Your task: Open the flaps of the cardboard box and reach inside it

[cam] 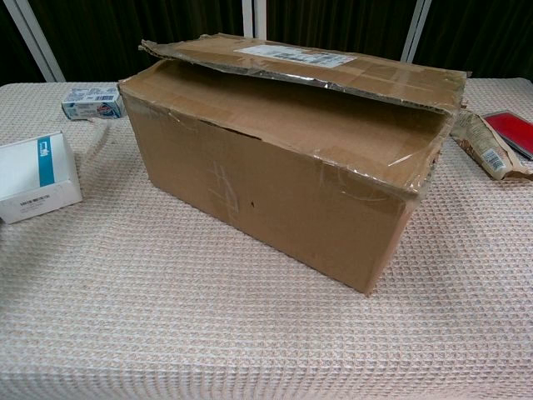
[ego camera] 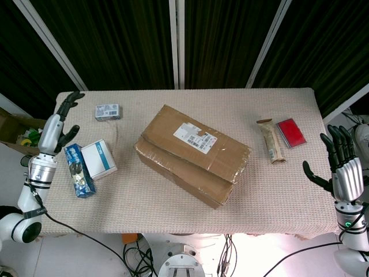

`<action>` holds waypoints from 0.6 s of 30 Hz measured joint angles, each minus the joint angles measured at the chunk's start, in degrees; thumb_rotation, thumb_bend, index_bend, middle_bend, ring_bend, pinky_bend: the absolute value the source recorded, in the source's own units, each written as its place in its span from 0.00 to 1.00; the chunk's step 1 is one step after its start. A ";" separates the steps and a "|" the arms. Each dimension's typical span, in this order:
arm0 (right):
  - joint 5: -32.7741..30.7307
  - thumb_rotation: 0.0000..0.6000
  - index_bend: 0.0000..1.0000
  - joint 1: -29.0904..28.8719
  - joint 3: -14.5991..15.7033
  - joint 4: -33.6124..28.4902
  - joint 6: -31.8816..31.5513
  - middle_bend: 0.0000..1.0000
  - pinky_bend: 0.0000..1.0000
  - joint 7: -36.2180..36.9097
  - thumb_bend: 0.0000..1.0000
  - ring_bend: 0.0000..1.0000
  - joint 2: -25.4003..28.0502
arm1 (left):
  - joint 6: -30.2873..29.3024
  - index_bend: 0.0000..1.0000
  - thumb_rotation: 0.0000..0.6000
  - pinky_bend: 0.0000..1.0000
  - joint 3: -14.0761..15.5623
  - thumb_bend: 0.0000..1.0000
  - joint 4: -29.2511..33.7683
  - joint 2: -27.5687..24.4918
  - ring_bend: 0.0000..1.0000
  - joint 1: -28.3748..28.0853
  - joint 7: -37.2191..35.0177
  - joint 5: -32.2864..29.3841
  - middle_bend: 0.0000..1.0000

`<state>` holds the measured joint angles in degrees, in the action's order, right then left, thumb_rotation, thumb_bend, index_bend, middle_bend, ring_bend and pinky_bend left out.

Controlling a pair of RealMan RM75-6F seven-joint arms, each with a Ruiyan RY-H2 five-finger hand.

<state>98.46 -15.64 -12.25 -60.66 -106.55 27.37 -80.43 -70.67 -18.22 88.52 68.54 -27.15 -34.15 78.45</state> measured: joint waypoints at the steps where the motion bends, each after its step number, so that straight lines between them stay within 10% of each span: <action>1: -0.10 1.00 0.00 -0.07 0.09 0.18 -0.13 0.00 0.00 0.12 0.33 0.00 -0.08 | 0.09 0.03 0.00 0.16 0.10 0.00 0.07 -0.01 0.07 -0.11 -0.07 -0.03 0.11; 18: -0.84 1.00 0.00 -0.64 1.80 -1.99 1.42 0.00 0.00 -0.83 0.33 0.00 1.18 | 0.15 0.03 0.00 0.16 1.67 0.00 1.47 -0.54 0.07 -0.71 2.33 1.05 0.11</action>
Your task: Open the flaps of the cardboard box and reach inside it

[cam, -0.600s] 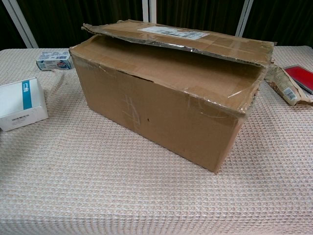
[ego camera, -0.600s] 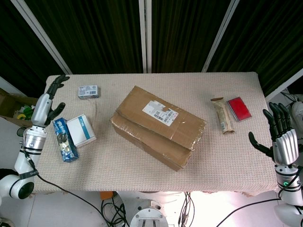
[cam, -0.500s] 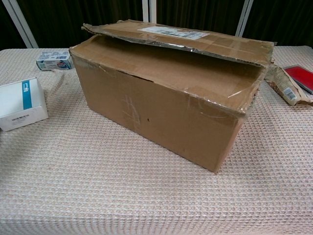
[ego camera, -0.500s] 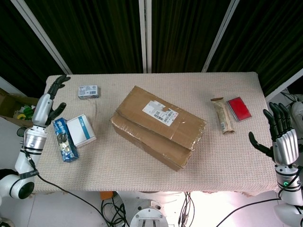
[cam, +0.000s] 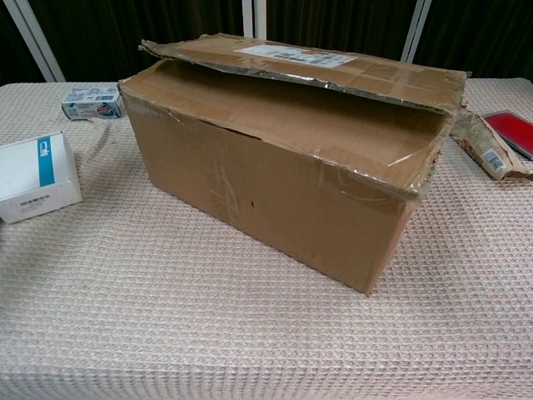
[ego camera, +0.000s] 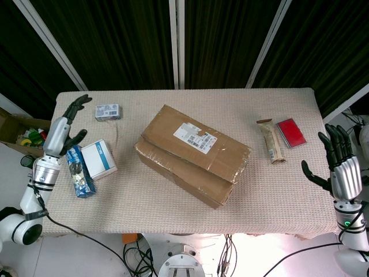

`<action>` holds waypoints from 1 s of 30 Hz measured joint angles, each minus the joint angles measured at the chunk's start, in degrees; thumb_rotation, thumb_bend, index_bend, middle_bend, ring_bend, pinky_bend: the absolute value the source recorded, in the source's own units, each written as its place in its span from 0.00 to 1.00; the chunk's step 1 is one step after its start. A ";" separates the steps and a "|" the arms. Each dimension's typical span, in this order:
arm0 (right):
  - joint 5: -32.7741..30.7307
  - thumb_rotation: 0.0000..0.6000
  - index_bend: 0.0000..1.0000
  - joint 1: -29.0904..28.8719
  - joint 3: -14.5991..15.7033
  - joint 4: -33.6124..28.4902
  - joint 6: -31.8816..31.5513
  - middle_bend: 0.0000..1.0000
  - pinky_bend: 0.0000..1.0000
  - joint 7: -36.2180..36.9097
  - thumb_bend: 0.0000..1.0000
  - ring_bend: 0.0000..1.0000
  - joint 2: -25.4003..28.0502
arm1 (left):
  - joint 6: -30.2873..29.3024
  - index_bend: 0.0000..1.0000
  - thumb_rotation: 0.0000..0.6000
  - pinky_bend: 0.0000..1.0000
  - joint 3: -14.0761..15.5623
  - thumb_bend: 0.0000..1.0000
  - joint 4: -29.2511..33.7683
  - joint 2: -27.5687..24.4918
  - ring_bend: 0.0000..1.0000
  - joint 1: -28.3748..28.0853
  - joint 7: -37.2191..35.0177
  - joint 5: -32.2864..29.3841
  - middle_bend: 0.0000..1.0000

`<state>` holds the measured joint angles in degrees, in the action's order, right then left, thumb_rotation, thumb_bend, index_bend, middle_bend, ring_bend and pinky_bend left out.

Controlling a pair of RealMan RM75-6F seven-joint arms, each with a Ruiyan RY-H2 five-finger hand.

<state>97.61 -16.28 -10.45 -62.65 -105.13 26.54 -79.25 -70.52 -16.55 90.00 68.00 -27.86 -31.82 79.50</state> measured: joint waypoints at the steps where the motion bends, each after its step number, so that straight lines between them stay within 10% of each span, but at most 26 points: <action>1: 0.20 1.00 0.00 -0.04 0.42 -0.47 0.56 0.00 0.00 -0.39 0.33 0.00 0.31 | 0.07 0.03 0.00 0.16 0.18 0.00 0.03 -0.12 0.07 0.02 0.50 0.01 0.11; 19: 6.53 1.00 0.00 -5.29 7.12 -23.63 18.49 0.00 0.00 -22.86 0.01 0.00 7.66 | 1.96 0.03 0.00 0.16 1.92 0.00 0.01 -0.63 0.07 -0.48 3.07 -0.67 0.11; 30: 6.21 1.00 0.00 -8.03 5.72 -23.57 20.21 0.00 0.00 -24.57 0.02 0.00 2.07 | 1.63 0.03 0.00 0.16 2.15 0.00 -0.25 -1.20 0.07 -0.33 2.68 -0.48 0.11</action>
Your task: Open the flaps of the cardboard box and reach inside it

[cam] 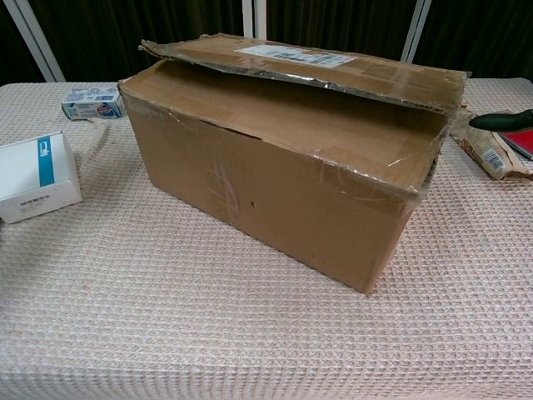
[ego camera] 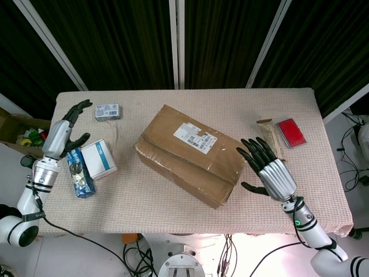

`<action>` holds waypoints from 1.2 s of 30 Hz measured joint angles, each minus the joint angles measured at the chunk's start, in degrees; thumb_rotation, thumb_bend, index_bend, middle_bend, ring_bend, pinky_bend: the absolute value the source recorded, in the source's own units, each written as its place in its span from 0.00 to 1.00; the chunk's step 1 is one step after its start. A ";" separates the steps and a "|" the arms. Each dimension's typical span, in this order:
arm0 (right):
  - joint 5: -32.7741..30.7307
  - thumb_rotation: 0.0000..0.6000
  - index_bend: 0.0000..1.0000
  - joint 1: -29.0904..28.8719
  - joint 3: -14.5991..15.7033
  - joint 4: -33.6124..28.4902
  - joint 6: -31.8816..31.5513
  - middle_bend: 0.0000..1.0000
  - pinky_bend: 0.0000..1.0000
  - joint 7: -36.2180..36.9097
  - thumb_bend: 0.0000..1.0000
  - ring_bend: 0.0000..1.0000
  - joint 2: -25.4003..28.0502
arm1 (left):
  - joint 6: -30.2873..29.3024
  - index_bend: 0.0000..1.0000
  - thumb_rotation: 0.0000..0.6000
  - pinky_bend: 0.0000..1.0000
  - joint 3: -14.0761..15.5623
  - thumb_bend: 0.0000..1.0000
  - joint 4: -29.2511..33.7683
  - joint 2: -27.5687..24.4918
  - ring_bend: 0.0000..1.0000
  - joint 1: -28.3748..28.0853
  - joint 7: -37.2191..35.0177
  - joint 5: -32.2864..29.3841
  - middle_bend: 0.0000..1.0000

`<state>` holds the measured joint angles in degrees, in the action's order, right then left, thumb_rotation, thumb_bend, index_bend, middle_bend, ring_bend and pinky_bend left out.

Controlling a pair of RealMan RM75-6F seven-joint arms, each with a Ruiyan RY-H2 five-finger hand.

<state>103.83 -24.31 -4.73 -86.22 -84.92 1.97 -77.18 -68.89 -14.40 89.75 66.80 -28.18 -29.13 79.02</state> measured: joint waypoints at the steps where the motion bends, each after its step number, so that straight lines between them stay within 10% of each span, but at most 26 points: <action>1: -0.13 1.00 0.00 -0.28 -0.09 0.22 0.35 0.00 0.00 -0.15 0.03 0.00 -0.39 | -0.07 0.03 0.00 0.16 0.02 0.00 -0.06 -0.02 0.07 0.04 -0.06 -0.01 0.11; 36: -15.06 1.00 0.00 -9.01 -12.03 10.93 6.67 0.00 0.00 4.77 0.41 0.00 -4.48 | -3.28 0.03 0.00 0.16 0.37 0.00 0.36 -3.53 0.07 2.75 -0.74 0.08 0.11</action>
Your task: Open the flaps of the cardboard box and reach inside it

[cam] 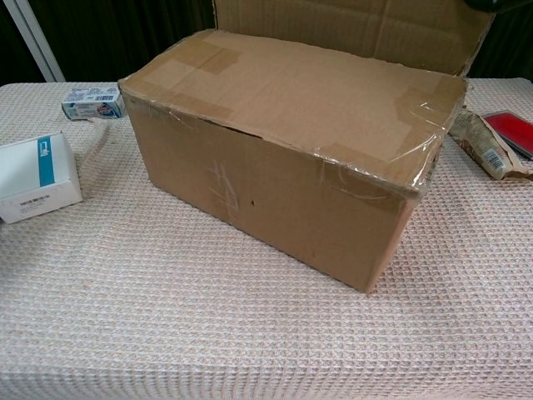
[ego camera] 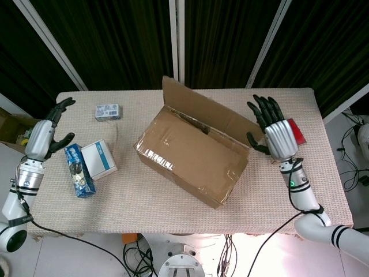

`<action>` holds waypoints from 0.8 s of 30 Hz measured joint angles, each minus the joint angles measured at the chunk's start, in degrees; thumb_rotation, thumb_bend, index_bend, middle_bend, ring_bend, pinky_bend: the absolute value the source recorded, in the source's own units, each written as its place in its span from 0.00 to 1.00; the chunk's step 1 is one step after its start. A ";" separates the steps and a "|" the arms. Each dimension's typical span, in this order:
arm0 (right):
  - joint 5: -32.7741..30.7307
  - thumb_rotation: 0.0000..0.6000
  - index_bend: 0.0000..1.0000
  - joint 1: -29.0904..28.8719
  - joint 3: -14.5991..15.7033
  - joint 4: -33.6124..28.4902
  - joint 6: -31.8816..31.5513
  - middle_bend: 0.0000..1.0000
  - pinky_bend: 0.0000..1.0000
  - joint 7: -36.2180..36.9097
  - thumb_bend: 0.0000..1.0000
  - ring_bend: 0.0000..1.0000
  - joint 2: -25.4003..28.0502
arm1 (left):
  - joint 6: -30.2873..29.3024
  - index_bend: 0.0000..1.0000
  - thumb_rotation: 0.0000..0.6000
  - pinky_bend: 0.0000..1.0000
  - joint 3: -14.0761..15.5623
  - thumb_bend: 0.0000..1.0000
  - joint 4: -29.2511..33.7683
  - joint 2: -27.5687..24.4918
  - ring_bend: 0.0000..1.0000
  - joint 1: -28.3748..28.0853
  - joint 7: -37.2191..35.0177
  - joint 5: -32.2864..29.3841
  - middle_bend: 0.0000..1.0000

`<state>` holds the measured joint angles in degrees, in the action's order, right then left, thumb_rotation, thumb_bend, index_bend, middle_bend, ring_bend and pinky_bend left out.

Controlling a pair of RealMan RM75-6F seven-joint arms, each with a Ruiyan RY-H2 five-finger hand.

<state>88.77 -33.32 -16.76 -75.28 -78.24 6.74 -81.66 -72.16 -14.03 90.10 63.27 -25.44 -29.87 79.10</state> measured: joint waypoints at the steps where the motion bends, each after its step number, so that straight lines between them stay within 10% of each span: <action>1: -1.36 1.00 0.00 -0.20 -0.67 0.94 0.54 0.00 0.00 1.11 0.43 0.00 0.01 | -0.04 0.03 0.00 0.16 -0.02 0.00 0.01 -0.17 0.07 0.09 0.02 -0.08 0.11; 12: -7.85 1.00 0.00 0.41 -3.71 7.23 1.98 0.00 0.00 16.76 0.46 0.00 0.24 | 1.57 0.03 0.00 0.16 0.73 0.06 -0.59 -0.21 0.07 -1.39 3.84 1.91 0.11; 24: -2.46 1.00 0.00 5.46 -1.75 3.33 -7.75 0.00 0.00 24.01 0.48 0.00 5.88 | 9.92 0.05 0.00 0.16 0.47 0.10 2.11 3.20 0.07 -12.77 24.34 7.85 0.13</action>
<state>86.31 -27.85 -18.51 -71.96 -85.99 30.75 -75.78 -62.24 -13.56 92.22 66.47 -38.20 -5.53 86.95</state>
